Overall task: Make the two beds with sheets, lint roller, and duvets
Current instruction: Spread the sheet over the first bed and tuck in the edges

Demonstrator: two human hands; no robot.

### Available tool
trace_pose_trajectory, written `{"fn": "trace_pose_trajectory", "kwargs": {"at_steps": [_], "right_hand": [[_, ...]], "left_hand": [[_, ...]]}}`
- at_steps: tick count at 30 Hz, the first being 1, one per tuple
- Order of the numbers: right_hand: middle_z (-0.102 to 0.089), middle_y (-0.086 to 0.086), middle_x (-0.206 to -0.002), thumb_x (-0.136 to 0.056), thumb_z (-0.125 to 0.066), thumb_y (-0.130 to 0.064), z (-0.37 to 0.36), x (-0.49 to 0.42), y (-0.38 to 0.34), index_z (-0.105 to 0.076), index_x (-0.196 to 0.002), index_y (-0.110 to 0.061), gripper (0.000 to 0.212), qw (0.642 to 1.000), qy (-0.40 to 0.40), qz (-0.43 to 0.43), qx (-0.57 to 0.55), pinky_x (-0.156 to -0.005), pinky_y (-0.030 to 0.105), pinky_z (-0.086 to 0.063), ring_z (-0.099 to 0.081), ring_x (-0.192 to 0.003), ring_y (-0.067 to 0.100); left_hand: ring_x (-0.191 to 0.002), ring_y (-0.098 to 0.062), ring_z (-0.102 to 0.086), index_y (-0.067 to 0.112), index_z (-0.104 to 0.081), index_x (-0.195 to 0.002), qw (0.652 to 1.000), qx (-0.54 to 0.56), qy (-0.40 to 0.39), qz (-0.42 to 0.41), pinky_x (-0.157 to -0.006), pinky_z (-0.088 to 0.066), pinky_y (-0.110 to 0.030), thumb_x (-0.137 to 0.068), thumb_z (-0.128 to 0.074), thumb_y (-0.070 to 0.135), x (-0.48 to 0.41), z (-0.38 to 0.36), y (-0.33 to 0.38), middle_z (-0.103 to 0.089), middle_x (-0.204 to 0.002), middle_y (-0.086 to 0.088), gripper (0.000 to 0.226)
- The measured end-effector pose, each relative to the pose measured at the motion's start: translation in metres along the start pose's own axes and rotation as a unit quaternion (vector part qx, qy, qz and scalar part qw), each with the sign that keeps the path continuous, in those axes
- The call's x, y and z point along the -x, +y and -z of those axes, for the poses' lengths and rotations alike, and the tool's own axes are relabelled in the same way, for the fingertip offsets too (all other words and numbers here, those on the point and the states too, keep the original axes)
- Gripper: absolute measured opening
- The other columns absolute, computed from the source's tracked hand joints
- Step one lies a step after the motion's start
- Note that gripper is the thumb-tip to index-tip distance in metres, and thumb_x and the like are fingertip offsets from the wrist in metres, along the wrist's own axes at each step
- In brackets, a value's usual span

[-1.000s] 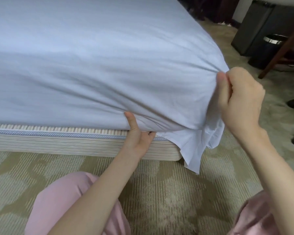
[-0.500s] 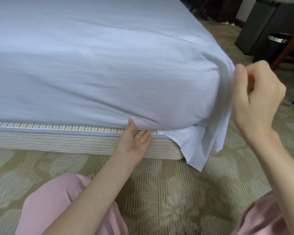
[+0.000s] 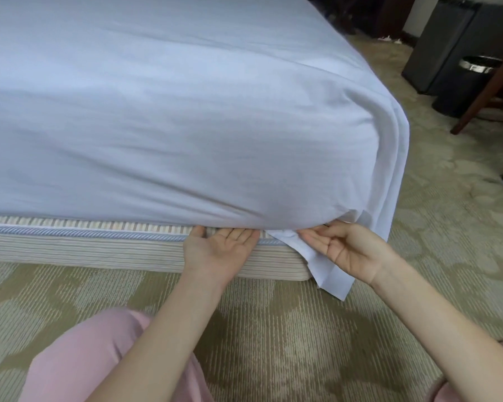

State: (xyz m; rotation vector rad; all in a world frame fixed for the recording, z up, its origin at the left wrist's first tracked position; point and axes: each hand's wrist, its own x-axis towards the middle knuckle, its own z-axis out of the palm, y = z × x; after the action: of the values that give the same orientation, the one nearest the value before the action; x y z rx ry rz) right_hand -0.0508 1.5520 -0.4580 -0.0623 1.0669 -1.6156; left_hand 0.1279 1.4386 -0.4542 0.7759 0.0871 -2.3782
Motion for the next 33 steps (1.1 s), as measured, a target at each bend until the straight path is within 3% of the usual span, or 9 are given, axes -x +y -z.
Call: {"fn": "trace_pose_trajectory", "kwargs": {"at_steps": [4,7,11,14,18,22,23,27,33], "right_hand": [[-0.063,0.028,-0.113,-0.014,-0.077,0.026,0.008,-0.019,-0.001,-0.056,-0.114,0.006,0.104,0.992,-0.046,0.029,-0.118,-0.078,0.050,-0.056,-0.065,-0.100,0.041],[-0.070,0.015,-0.092,-0.049,-0.063,0.028,0.006,-0.032,-0.007,-0.061,-0.102,0.000,0.060,0.987,-0.008,0.103,-0.127,-0.073,0.043,-0.059,-0.071,-0.080,0.026],[-0.068,0.008,-0.091,-0.097,-0.044,-0.002,0.001,-0.045,-0.015,-0.060,-0.101,-0.010,0.018,0.966,0.063,0.235,0.087,-0.072,0.025,-0.058,-0.068,-0.080,0.011],[-0.045,-0.005,-0.062,-0.095,-0.048,-0.002,0.011,-0.053,-0.019,-0.037,-0.069,-0.021,0.034,0.885,0.201,0.267,0.323,-0.045,0.011,-0.040,-0.046,-0.051,0.003],[-0.035,-0.010,-0.034,-0.078,-0.047,-0.006,0.024,-0.051,-0.029,-0.030,-0.053,-0.017,0.032,0.774,0.130,0.254,0.565,-0.038,0.012,-0.026,-0.033,-0.034,0.002],[-0.061,0.016,-0.081,-0.075,-0.041,-0.022,0.042,-0.043,-0.055,-0.053,-0.070,-0.011,0.017,0.575,0.192,0.326,0.725,-0.076,0.044,-0.043,-0.056,-0.088,0.032],[-0.060,0.023,-0.096,-0.074,-0.037,-0.026,0.050,-0.043,-0.061,-0.058,-0.080,-0.009,0.028,0.564,0.209,0.312,0.735,-0.079,0.047,-0.042,-0.053,-0.099,0.040],[-0.065,0.019,-0.113,-0.088,-0.048,-0.002,0.050,-0.014,-0.062,-0.063,-0.116,-0.005,0.032,0.681,0.310,0.311,0.586,-0.084,0.030,-0.041,-0.059,-0.106,0.031],[-0.055,-0.011,-0.100,-0.093,-0.053,-0.016,-0.010,0.053,-0.065,-0.056,-0.108,-0.013,0.015,0.621,0.223,0.620,0.425,-0.080,0.013,-0.040,-0.053,-0.091,-0.002]], "left_hand": [[-0.122,-0.045,-0.048,-0.006,-0.049,-0.129,0.998,0.025,-0.059,0.024,-0.107,-0.029,-0.059,-0.098,-0.031,0.037,-0.017,0.005,0.003,-0.056,-0.124,-0.032,0.056],[-0.122,-0.045,-0.048,-0.001,-0.051,-0.130,0.993,0.051,-0.105,0.037,-0.109,-0.028,-0.059,-0.096,-0.033,0.034,-0.028,0.005,0.003,-0.056,-0.126,-0.029,0.052],[-0.118,-0.040,-0.053,0.006,-0.055,-0.129,0.990,0.072,-0.116,0.020,-0.105,-0.035,-0.055,-0.094,-0.042,0.033,-0.046,-0.005,-0.003,-0.059,-0.125,-0.022,0.046],[-0.111,-0.037,-0.057,0.010,-0.061,-0.125,0.991,0.086,-0.099,-0.013,-0.097,-0.043,-0.056,-0.093,-0.048,0.033,-0.058,-0.012,-0.011,-0.063,-0.120,-0.019,0.042],[-0.105,-0.035,-0.059,0.013,-0.063,-0.122,0.992,0.103,-0.056,-0.044,-0.091,-0.047,-0.055,-0.093,-0.046,0.035,-0.069,-0.015,-0.014,-0.065,-0.116,-0.016,0.040],[-0.105,-0.035,-0.058,0.014,-0.064,-0.118,0.993,0.095,-0.056,-0.050,-0.086,-0.048,-0.057,-0.093,-0.046,0.036,-0.065,-0.016,-0.014,-0.065,-0.114,-0.016,0.038],[-0.105,-0.035,-0.058,0.014,-0.065,-0.117,0.993,0.094,-0.052,-0.054,-0.085,-0.049,-0.056,-0.093,-0.045,0.036,-0.064,-0.017,-0.014,-0.065,-0.112,-0.016,0.038],[-0.115,-0.038,-0.055,0.018,-0.062,-0.122,0.994,0.071,-0.045,-0.069,-0.098,-0.043,-0.053,-0.096,-0.036,0.036,-0.063,-0.015,-0.012,-0.064,-0.121,-0.012,0.041],[-0.115,-0.036,-0.056,0.009,-0.059,-0.126,0.999,0.031,0.007,-0.044,-0.101,-0.042,-0.052,-0.101,-0.033,0.030,-0.035,-0.015,-0.017,-0.062,-0.122,-0.016,0.041]]}}
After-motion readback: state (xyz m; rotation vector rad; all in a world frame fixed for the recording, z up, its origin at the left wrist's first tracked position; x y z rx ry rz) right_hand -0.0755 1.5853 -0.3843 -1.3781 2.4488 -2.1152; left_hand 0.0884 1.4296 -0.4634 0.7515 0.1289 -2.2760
